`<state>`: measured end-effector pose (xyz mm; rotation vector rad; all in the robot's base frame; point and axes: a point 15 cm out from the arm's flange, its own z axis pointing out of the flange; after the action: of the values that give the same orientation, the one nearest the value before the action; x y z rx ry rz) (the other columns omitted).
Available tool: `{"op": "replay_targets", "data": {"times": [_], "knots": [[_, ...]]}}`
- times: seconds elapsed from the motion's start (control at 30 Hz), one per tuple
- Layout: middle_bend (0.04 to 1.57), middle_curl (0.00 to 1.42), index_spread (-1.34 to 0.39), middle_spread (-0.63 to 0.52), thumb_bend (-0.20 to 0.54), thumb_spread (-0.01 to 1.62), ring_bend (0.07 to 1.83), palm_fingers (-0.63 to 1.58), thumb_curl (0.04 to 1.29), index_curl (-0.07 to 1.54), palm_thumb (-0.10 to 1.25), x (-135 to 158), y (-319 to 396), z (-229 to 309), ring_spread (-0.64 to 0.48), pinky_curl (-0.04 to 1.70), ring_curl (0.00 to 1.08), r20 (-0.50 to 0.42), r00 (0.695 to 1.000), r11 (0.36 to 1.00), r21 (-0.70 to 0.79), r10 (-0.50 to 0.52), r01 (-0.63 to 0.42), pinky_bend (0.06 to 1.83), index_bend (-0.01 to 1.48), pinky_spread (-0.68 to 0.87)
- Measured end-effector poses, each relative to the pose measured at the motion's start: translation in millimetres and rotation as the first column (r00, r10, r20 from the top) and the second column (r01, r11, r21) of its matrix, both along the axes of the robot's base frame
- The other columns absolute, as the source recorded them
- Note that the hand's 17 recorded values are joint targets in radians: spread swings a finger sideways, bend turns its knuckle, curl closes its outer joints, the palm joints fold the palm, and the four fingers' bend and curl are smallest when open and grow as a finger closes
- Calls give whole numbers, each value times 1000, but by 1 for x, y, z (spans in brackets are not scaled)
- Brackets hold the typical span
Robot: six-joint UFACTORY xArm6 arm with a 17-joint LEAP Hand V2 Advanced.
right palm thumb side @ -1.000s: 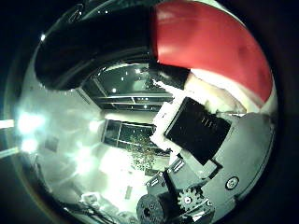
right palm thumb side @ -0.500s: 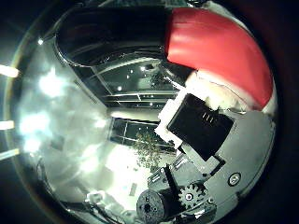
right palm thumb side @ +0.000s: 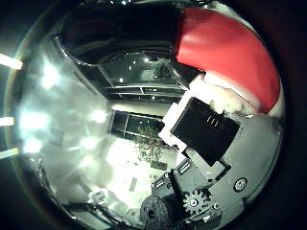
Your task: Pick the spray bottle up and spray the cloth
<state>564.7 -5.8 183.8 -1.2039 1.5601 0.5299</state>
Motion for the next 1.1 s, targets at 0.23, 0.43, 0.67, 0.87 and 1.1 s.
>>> {"op": "replay_targets", "data": {"times": [0.23,0.43,0.67,0.87,1.1], "knots": [[1395,662,-219,-98,-20,472,1514,1144,926,827,1073,-14,12,46,-164,1284,617,-26,995,988,-117,93,-96,1080,1128,-126],[1396,661,-221,-98,-19,463,1507,1152,950,833,1065,-31,38,79,-164,1333,617,-81,983,961,-210,167,-180,1050,1121,-126],[1398,662,-222,-99,-19,449,1503,1156,967,839,1058,-56,92,113,-165,1363,619,-156,952,888,-345,265,-304,1031,1125,-127],[1396,663,-222,-99,-19,438,1501,1158,976,841,1053,-67,132,138,-165,1381,620,-227,915,736,-544,333,-403,1021,1122,-128],[1394,664,-224,-99,-20,423,1499,1159,987,848,1043,-71,183,162,-165,1392,621,-286,876,501,-733,387,-460,1015,1123,-129]]}}
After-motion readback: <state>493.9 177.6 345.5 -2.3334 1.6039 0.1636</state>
